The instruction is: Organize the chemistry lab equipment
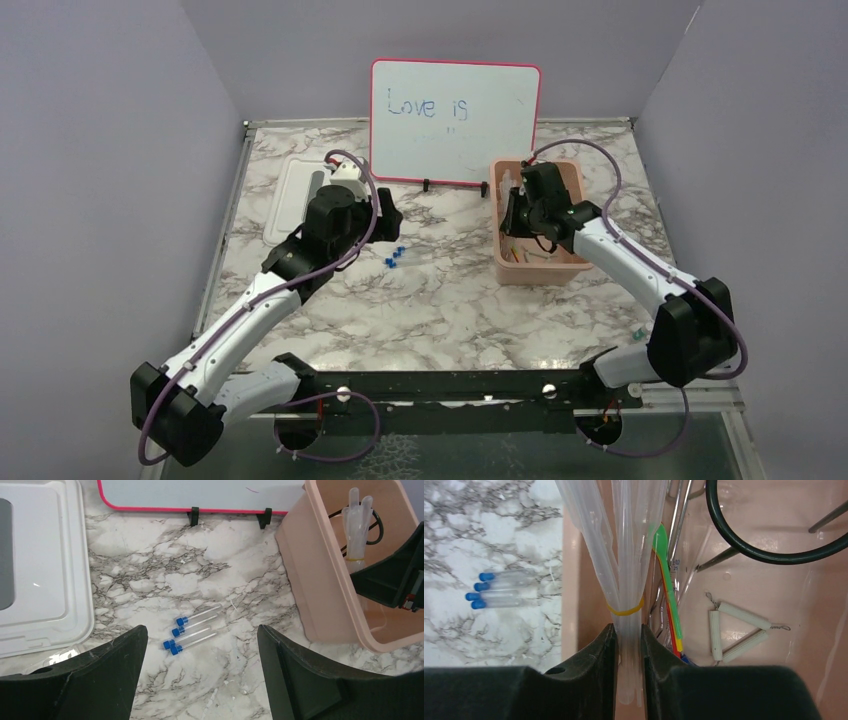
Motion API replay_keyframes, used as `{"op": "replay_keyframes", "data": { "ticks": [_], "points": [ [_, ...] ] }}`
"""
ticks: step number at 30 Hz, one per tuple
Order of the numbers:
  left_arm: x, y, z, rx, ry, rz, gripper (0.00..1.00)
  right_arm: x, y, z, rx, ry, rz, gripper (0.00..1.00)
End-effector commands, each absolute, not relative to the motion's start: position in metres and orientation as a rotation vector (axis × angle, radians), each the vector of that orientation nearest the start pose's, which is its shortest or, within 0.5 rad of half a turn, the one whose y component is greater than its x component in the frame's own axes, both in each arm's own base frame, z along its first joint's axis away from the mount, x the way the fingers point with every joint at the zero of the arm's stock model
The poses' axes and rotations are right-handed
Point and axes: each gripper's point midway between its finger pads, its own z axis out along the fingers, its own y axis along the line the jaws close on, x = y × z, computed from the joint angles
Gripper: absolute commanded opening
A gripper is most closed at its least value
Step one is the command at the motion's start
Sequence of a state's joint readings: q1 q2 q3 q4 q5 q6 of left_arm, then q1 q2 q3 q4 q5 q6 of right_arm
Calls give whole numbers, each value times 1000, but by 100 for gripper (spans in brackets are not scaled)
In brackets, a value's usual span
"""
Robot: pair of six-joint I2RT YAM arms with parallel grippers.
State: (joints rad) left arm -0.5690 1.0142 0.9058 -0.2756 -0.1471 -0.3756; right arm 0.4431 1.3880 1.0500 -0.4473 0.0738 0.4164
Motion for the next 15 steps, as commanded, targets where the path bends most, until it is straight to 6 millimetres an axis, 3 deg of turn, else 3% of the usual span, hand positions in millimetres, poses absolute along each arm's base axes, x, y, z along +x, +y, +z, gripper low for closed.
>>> {"op": "replay_keyframes", "data": {
  "ticks": [1,7,15],
  "points": [
    [301,-179,231,119,2002,-460,83,339,154,126,16,2434,245,25],
    [301,-184,223,137,2029,-474,83,335,148,107,52,2490,201,32],
    [302,-187,219,148,2045,-478,83,337,148,124,71,2459,215,42]
  ]
}}
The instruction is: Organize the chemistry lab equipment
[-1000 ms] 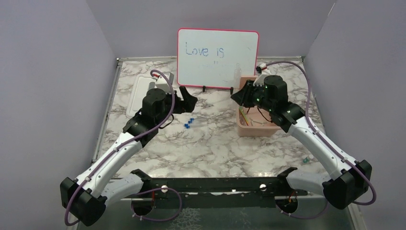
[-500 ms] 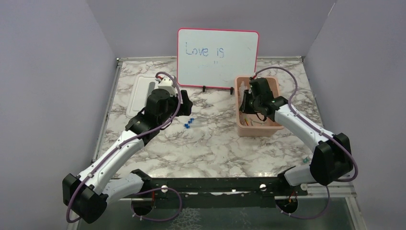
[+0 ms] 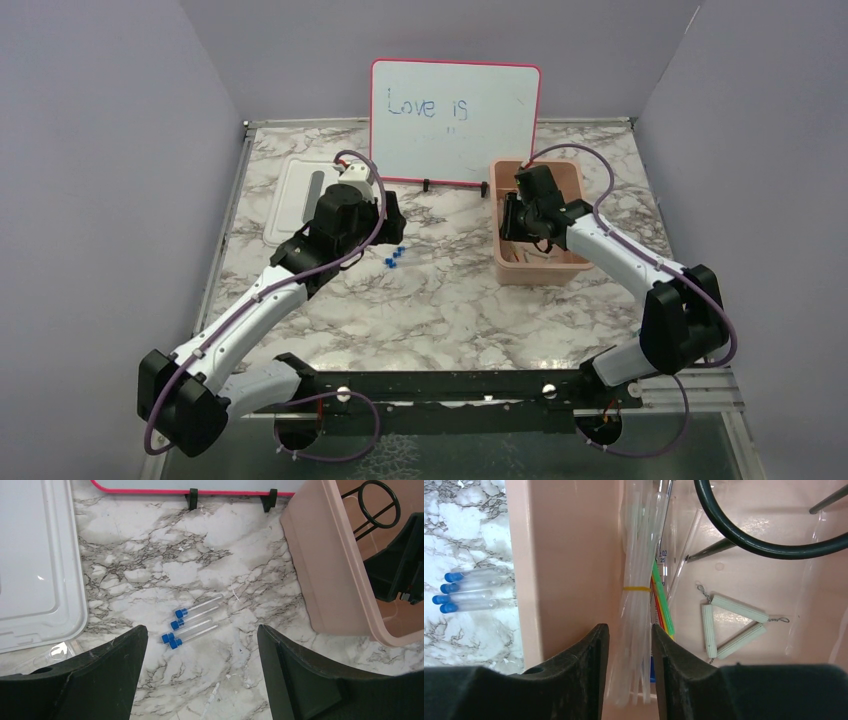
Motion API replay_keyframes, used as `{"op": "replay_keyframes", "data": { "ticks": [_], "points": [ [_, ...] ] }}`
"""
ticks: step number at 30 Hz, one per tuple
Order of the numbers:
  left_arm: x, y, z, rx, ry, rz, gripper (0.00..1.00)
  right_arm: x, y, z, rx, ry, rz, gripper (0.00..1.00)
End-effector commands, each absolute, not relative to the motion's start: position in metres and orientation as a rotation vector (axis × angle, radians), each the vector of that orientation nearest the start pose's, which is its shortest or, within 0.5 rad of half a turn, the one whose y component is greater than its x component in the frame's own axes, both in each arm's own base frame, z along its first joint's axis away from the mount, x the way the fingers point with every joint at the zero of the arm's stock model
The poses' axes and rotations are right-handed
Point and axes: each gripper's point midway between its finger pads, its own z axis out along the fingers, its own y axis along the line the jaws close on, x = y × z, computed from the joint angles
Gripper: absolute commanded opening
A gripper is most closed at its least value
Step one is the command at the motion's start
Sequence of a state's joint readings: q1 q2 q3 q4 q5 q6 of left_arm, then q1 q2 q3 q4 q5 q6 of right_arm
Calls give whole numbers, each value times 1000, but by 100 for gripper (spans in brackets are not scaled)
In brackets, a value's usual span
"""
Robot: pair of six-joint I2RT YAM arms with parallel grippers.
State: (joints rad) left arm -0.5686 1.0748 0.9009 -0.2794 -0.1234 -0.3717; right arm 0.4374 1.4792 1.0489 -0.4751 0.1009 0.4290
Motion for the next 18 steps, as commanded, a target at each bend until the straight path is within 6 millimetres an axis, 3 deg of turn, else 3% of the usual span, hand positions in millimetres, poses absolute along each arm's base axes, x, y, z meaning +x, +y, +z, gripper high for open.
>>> {"op": "replay_keyframes", "data": {
  "ticks": [1,11,14,18],
  "points": [
    [302,-187,219,148,2045,-478,83,338,148,131,72,2446,220,42],
    [304,-188,216,124,2059,-487,83,343,166,212,-6,2267,383,41],
    [305,-186,219,105,2050,-481,83,341,185,232,-84,2210,467,41],
    [307,-179,225,61,2030,-457,83,331,229,250,-237,2126,576,41]
  ]
}}
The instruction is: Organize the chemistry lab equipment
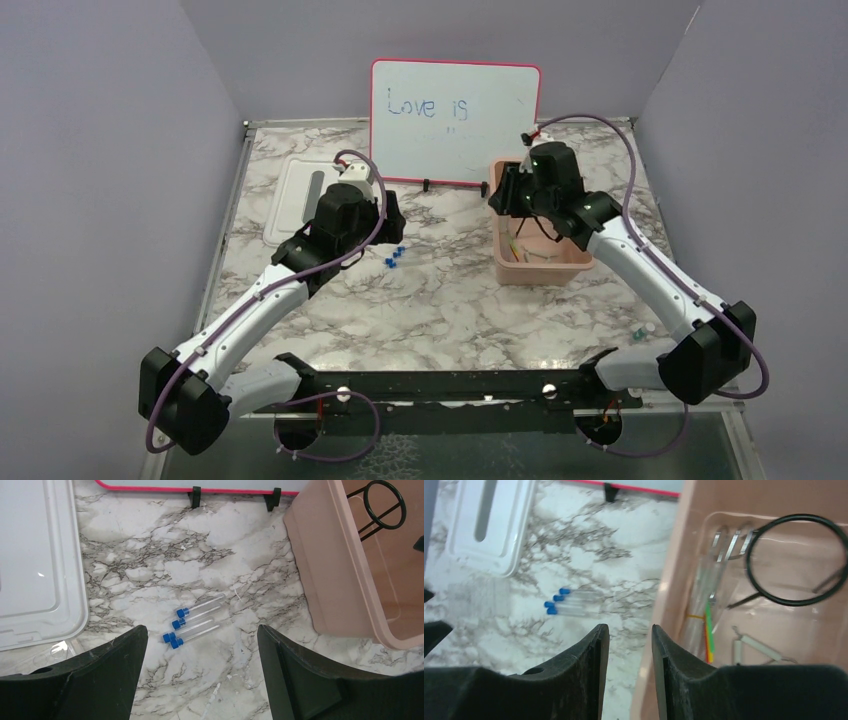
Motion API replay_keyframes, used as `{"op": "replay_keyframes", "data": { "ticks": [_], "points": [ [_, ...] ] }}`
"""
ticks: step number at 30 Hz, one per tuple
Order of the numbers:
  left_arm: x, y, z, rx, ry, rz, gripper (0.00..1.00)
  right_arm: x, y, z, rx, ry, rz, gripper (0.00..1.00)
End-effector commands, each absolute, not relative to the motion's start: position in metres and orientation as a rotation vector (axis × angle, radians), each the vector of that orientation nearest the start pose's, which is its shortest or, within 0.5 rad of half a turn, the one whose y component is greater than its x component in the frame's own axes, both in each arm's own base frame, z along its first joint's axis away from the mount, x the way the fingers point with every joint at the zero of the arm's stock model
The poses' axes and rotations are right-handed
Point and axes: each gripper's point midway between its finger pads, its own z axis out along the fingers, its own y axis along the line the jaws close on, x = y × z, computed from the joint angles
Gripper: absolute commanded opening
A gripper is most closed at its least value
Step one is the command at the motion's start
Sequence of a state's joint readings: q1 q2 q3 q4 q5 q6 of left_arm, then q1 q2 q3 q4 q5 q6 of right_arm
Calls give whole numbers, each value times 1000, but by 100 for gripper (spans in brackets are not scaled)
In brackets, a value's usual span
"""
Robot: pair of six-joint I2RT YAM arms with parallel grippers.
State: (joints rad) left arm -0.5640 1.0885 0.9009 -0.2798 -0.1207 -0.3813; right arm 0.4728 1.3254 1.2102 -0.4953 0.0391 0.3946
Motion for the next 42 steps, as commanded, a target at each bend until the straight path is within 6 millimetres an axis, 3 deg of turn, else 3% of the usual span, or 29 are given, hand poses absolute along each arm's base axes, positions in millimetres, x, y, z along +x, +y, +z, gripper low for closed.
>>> {"op": "replay_keyframes", "data": {
  "ticks": [1,4,9,13,18,27,42],
  "points": [
    [308,-176,226,46,2023,-443,83,328,241,250,-277,2113,589,42],
    [308,-166,232,-2,1996,-417,83,318,280,234,-415,2114,596,43],
    [305,-147,242,-86,1942,-361,82,304,331,175,-650,2188,527,46],
    [301,-126,250,-176,1900,-296,81,304,354,137,-770,2238,521,46],
    [296,-99,266,-289,1824,-227,79,302,376,107,-921,2245,571,46],
    [293,-93,276,-300,1789,-221,79,307,385,66,-1033,2304,514,48],
    [297,-102,267,-261,1828,-233,79,308,382,34,-1090,2381,456,46]
  ]
}}
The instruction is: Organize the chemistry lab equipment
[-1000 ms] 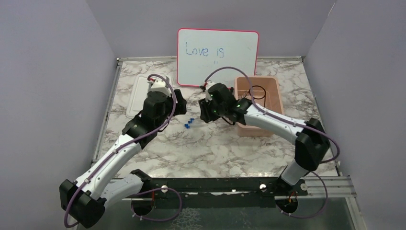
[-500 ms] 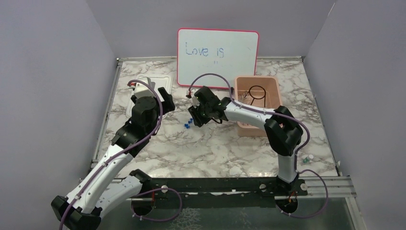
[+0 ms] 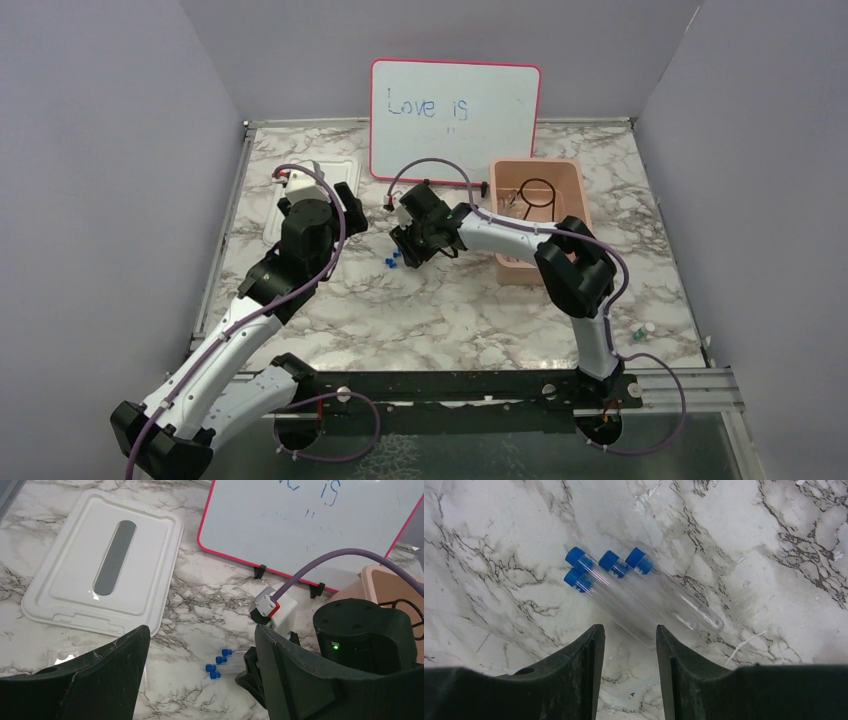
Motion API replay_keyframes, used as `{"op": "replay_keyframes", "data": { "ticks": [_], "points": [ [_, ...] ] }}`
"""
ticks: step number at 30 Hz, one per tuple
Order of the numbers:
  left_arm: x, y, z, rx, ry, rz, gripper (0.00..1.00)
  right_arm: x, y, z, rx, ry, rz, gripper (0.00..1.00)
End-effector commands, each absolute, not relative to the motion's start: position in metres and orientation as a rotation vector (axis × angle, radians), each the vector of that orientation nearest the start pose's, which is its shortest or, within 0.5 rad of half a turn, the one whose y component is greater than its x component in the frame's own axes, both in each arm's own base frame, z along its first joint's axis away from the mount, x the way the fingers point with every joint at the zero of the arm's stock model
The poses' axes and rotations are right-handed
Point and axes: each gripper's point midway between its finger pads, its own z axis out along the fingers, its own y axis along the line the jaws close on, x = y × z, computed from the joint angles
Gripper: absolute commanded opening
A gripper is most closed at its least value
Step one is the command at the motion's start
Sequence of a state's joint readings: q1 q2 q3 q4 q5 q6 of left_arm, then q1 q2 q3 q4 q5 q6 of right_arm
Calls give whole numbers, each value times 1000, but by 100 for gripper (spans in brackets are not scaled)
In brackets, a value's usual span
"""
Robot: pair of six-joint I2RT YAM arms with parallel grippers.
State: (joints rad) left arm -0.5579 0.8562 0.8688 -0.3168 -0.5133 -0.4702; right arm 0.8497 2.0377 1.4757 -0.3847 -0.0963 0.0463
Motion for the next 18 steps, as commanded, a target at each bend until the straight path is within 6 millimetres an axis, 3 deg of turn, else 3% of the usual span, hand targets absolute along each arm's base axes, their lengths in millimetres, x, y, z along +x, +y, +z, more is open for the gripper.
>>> {"op": "replay_keyframes", "data": {
  "ticks": [1,18],
  "points": [
    [297,-103,267,-261,1828,-233,79,307,382,32,-1094,2386,454,46],
    [298,-104,266,-254,1835,-235,79,293,379,20,-1225,2408,469,36]
  ]
}}
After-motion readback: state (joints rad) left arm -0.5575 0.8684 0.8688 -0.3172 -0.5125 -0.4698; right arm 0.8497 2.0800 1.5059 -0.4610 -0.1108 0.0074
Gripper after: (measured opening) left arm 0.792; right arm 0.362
